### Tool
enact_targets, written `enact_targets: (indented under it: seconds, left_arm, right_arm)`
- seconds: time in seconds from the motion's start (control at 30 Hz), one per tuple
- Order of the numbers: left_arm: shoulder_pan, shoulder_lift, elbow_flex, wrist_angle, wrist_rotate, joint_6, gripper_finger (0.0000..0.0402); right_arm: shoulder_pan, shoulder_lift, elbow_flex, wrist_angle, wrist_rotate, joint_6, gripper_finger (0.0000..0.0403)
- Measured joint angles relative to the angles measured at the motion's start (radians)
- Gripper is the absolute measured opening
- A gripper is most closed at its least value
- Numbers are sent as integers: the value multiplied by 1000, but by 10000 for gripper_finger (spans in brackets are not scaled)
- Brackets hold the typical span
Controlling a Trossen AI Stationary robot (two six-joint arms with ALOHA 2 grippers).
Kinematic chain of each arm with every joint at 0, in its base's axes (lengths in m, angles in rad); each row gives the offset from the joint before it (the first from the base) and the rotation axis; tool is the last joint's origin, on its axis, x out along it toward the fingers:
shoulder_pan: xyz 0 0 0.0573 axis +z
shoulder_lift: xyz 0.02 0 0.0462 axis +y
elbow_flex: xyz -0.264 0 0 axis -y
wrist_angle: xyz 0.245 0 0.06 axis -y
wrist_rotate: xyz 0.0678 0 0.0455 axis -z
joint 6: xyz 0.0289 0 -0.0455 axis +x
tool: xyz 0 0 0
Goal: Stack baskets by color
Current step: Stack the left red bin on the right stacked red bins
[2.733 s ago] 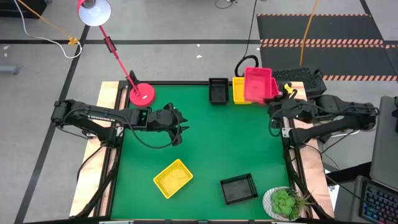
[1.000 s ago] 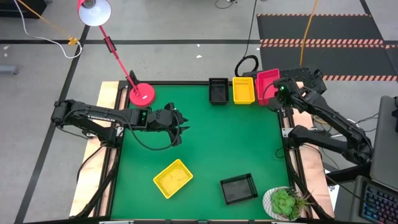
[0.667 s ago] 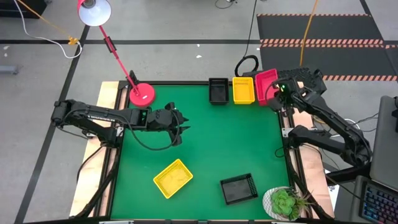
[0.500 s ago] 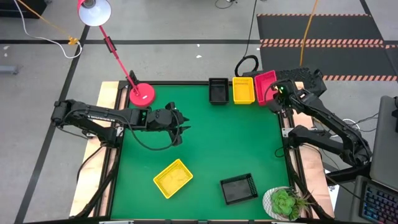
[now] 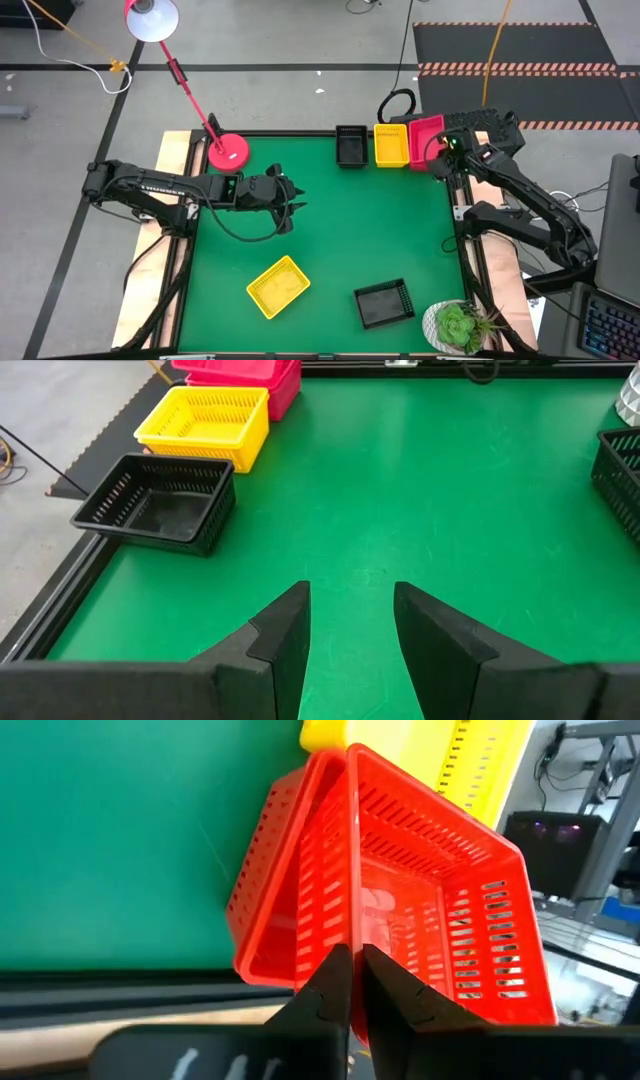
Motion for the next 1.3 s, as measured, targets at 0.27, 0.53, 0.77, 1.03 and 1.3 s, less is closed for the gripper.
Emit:
enact_targets:
  seconds: [0.27, 0.53, 0.77, 1.03, 1.3]
  left_arm:
    - [0, 0, 0, 1, 0, 0, 147]
    - [0, 0, 0, 1, 0, -1, 147]
    - [0, 0, 0, 1, 0, -3, 147]
    - [0, 0, 0, 1, 0, -3, 147]
    - [0, 0, 0, 1, 0, -3, 147]
  right_arm:
    - [-31, -2, 0, -13, -43, 11, 6]
    - [-36, -1, 0, -20, -59, 50, 22]
    - [-36, -1, 0, -29, -83, 93, 31]
    - [-36, -2, 0, -55, -81, 145, 33]
    - [-49, -2, 0, -63, -29, 154, 31]
